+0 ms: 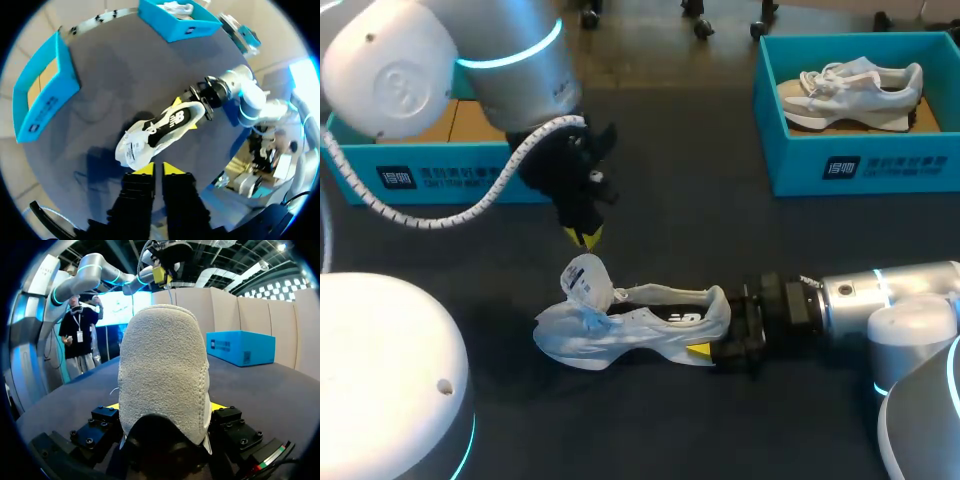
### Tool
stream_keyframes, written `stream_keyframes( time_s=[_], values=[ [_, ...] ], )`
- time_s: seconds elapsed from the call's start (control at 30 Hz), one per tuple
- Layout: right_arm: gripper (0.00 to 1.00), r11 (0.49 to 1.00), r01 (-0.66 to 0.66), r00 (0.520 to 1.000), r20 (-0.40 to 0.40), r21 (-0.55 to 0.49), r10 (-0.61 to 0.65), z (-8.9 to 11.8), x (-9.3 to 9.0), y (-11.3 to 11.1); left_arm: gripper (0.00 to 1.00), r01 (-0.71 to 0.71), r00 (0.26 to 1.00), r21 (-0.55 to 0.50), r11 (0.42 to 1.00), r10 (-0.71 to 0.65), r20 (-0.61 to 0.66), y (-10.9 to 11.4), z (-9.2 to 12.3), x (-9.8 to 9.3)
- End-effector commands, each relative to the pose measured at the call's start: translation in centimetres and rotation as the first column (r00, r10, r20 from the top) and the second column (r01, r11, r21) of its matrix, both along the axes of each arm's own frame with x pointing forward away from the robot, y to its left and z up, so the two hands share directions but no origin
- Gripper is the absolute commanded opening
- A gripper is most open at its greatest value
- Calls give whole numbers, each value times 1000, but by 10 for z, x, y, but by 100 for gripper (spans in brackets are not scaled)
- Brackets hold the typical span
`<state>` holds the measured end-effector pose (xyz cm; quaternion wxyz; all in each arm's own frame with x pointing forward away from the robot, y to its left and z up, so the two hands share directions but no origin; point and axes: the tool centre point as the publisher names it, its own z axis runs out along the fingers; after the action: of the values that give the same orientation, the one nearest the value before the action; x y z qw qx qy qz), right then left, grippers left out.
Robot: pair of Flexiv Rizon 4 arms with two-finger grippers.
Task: Take the shoe out of the shoebox, open the shoe tongue, remove and reinsert the insole, then place the shoe into the shoebox
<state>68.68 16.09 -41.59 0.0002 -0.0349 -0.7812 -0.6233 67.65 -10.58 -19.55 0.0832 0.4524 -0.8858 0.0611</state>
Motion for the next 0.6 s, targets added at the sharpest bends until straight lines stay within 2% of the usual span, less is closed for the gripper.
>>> stream_keyframes(
  time_s=[0.03, 0.23, 0.33, 0.6],
  values=[
    [0, 1000, 0, 1000, 0, -2, 0, -1, 0, 2, 0, 211, 978, 81, 974, -209, -23, -18, 8, 10],
    [0, 1000, 0, 1000, 0, -2, 0, -1, 0, 2, 0, 449, 892, 50, 892, -444, -89, -32, 11, 17],
    [0, 1000, 0, 1000, 0, -2, 0, -1, 0, 2, 0, 588, 798, 13, 809, -577, -174, -44, 5, 17],
    [0, 1000, 0, 1000, 0, -2, 0, -1, 0, 2, 0, 588, 798, 13, 809, -577, -174, -44, 5, 17]
  ],
)
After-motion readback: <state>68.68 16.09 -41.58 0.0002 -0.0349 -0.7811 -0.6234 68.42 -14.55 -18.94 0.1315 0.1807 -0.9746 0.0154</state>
